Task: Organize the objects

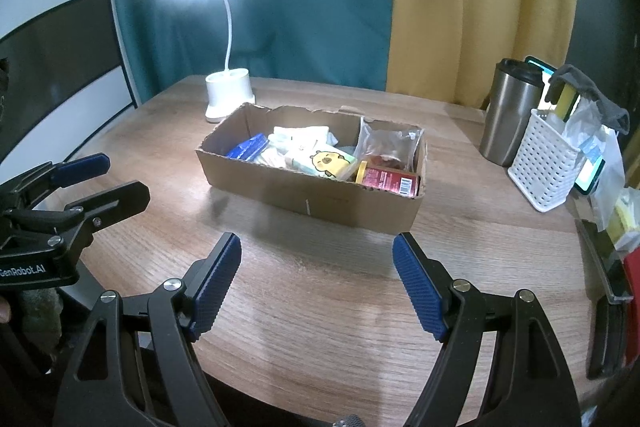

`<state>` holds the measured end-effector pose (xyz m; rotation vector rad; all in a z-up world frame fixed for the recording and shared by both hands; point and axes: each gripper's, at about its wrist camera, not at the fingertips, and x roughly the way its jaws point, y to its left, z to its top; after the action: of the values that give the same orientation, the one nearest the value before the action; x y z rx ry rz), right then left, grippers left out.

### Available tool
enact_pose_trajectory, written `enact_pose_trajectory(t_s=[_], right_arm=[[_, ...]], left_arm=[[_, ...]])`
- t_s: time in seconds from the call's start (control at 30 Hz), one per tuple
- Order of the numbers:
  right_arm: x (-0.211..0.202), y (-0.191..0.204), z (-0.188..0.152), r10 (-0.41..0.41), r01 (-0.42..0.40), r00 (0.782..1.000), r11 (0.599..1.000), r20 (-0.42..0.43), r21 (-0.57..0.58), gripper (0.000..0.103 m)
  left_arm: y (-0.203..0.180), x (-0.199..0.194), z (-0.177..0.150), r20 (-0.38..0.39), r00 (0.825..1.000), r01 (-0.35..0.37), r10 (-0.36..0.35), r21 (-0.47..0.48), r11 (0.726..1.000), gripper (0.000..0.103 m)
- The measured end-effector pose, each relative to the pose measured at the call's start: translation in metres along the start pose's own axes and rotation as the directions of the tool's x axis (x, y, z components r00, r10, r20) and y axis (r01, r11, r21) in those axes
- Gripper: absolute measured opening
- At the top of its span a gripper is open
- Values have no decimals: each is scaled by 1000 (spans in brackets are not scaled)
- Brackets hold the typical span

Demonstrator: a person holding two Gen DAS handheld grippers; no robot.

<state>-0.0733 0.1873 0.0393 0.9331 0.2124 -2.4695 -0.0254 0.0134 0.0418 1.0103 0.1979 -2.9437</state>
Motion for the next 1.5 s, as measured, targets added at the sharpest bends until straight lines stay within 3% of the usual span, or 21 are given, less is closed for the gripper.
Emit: enact_pose_trajectory(t_s=[1.5], right_arm=[[11,-5,2,-6,6,1000,1000,-27,15,81]], left_arm=[[6,8,1,-15,1000,-1,1,4,1000,91]])
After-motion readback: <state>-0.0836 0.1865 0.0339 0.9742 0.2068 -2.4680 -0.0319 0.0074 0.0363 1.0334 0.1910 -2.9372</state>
